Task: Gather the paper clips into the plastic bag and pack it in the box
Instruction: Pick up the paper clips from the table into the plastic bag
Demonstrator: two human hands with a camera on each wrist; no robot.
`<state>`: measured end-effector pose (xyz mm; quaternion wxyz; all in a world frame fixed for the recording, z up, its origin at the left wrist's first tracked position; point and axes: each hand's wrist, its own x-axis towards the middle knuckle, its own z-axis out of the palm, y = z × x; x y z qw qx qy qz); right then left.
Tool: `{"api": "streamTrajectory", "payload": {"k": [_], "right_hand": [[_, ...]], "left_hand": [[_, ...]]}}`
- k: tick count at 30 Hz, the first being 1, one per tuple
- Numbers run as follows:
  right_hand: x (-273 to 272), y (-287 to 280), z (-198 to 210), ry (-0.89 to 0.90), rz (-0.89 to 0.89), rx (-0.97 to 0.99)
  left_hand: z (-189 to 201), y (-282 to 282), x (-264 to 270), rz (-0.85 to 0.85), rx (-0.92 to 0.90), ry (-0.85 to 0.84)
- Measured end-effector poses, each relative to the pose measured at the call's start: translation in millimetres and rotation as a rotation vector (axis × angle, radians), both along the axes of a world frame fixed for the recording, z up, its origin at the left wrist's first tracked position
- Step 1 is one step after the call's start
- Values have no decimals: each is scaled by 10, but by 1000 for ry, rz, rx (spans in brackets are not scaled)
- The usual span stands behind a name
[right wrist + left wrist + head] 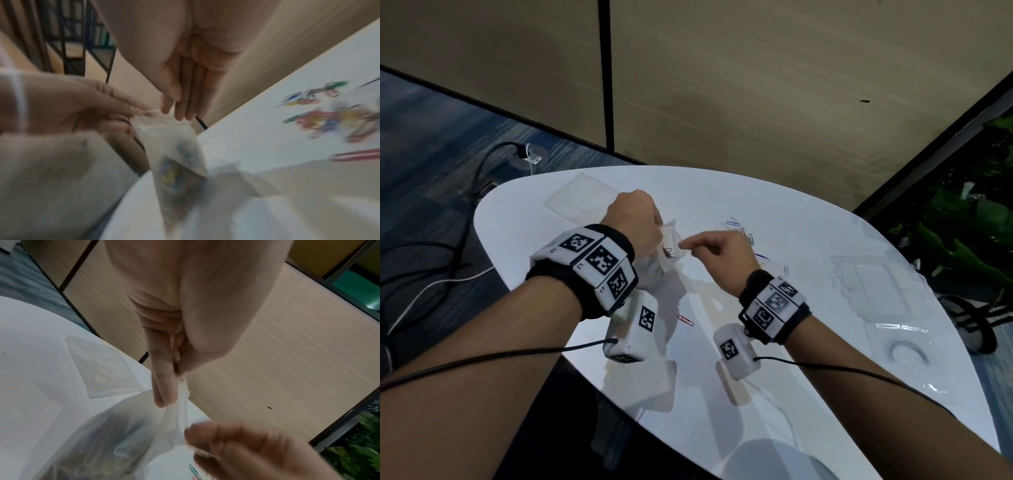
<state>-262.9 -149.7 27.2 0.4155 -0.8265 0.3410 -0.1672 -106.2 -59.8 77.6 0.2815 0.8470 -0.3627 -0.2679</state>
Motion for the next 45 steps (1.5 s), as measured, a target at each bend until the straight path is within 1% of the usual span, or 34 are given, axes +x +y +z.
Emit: {"api": "streamTrajectory", "payload": {"k": [1, 4, 5, 6, 8, 10, 12, 13, 14, 17, 19, 21, 23, 25, 26, 28, 30, 32, 33, 36, 38, 40, 41, 43, 45], "right_hand": [[-116, 27, -58, 36, 81, -55], [-429, 220, -265, 260, 498, -365], [-515, 281, -315, 303, 573, -409], [-591, 308, -378, 306, 603, -439], [-728, 335, -490, 237, 656, -507], [-851, 314, -672, 232, 775, -625], [-934, 256, -822, 405, 851, -680], [-957, 207, -870, 503, 843, -670], [-955, 142, -875, 559, 806, -667], [-855, -155, -873, 659, 632, -776], [-736, -386, -850, 749, 489, -761], [-642, -610, -850, 832, 378, -704], [-582, -813, -875, 814, 323, -667], [-543, -949, -902, 736, 315, -628], [-517, -973, -871, 725, 315, -617], [-480, -986, -777, 772, 283, -598], [-488, -999, -691, 806, 166, -527], [-551, -1038, -636, 762, 16, -421], [-593, -1056, -615, 713, -55, -368], [-712, -1096, -498, 525, -292, -184], [-754, -1086, -397, 386, -400, -27], [-759, -1010, -254, 212, -440, 148], [-739, -944, -162, 94, -441, 237], [-641, -761, 27, -145, -394, 413], [-502, -583, 142, -290, -338, 558]], "left_hand": [[3, 12, 7, 0, 2, 8], [18, 27, 14, -6, 12, 20], [22, 28, 15, -7, 15, 18], [25, 30, 17, -7, 17, 17], [34, 33, 21, -5, 18, 16], [33, 31, 19, -5, 18, 19], [36, 19, 6, -4, 21, 28], [37, 16, 2, -3, 21, 28], [36, 14, 1, -2, 22, 28], [25, 5, 7, 9, 23, 28], [12, -11, 5, 11, 22, 34], [4, -28, -10, 8, 21, 33], [-1, -36, -23, -6, 22, 20], [-7, -36, -26, -21, 30, 5], [-9, -38, -26, -28, 34, 1], [-4, -48, -31, -44, 45, -12], [6, -61, -56, -57, 49, -26], [22, -75, -91, -68, 58, -39], [27, -84, -114, -74, 61, -44], [37, -121, -195, -90, 60, -28], [43, -143, -257, -92, 56, -13], [54, -165, -329, -84, 47, -11], [60, -177, -364, -82, 44, -7], [65, -209, -429, -76, 30, 9], [51, -250, -477, -63, 12, 27]]}}
